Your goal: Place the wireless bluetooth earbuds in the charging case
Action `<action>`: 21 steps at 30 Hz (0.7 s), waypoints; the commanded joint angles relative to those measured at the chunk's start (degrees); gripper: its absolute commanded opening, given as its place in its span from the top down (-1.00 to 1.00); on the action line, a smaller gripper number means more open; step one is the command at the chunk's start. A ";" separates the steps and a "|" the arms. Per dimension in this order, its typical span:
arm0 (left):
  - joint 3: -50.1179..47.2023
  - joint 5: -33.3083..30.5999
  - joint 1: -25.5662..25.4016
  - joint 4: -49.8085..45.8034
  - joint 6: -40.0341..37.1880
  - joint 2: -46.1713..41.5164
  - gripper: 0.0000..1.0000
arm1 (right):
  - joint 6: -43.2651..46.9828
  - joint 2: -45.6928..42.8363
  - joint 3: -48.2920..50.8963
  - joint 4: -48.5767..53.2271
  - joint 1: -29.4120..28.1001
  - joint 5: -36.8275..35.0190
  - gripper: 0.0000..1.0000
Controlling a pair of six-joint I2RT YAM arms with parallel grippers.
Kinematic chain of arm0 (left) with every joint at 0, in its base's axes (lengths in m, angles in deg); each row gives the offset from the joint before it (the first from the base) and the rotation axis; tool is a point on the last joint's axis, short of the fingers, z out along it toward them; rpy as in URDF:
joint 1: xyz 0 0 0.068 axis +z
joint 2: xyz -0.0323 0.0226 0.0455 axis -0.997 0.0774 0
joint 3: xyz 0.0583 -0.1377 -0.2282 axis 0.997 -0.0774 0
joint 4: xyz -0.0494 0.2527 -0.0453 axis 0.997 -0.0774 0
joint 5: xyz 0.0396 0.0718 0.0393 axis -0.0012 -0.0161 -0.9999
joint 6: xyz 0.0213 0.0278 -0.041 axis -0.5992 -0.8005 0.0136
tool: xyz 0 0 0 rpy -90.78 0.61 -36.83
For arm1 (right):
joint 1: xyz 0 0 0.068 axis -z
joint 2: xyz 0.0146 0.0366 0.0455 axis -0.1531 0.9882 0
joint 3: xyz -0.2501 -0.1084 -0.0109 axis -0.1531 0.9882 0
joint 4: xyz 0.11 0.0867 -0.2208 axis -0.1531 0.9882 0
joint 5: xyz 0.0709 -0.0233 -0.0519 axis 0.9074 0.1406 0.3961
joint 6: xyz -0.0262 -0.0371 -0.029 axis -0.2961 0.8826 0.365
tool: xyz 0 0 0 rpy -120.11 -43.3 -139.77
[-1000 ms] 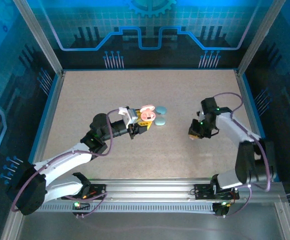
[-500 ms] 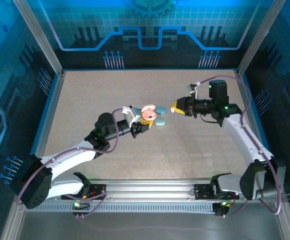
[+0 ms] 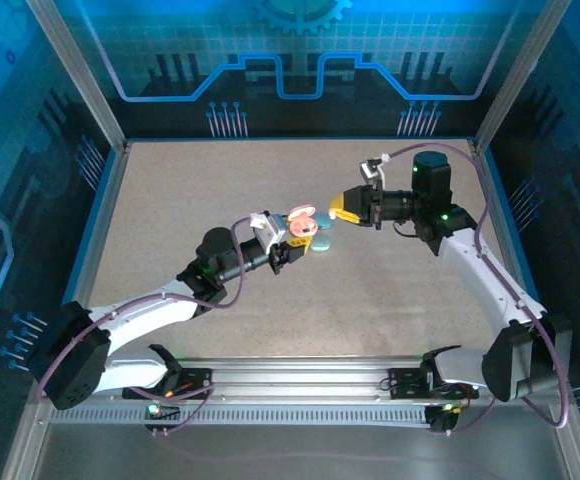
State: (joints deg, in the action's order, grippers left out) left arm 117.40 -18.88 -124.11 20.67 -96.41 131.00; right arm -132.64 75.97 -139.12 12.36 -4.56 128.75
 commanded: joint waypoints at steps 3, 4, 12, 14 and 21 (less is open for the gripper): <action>1.48 -1.87 -0.82 4.38 -2.03 0.70 0.36 | 8.40 -0.06 -6.60 9.11 -3.27 -1.61 0.63; 1.48 -1.73 -0.86 4.95 -2.07 0.82 0.36 | 10.48 0.13 -7.73 11.10 -4.03 -2.24 0.63; 1.65 -1.90 -1.68 6.61 -1.98 1.84 0.36 | 16.45 1.00 -10.82 17.13 -7.39 -8.23 0.63; 1.66 -2.22 -1.82 7.13 -1.90 2.05 0.36 | 19.21 1.26 -12.39 20.74 -8.62 -10.97 0.63; 2.01 -2.81 -2.29 7.89 -1.28 2.91 0.36 | 23.34 0.76 -13.48 23.56 -13.57 -20.70 0.64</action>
State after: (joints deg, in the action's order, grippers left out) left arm 117.54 -20.80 -125.77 25.35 -96.98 133.36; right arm -113.16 77.24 -150.64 32.58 -16.47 113.77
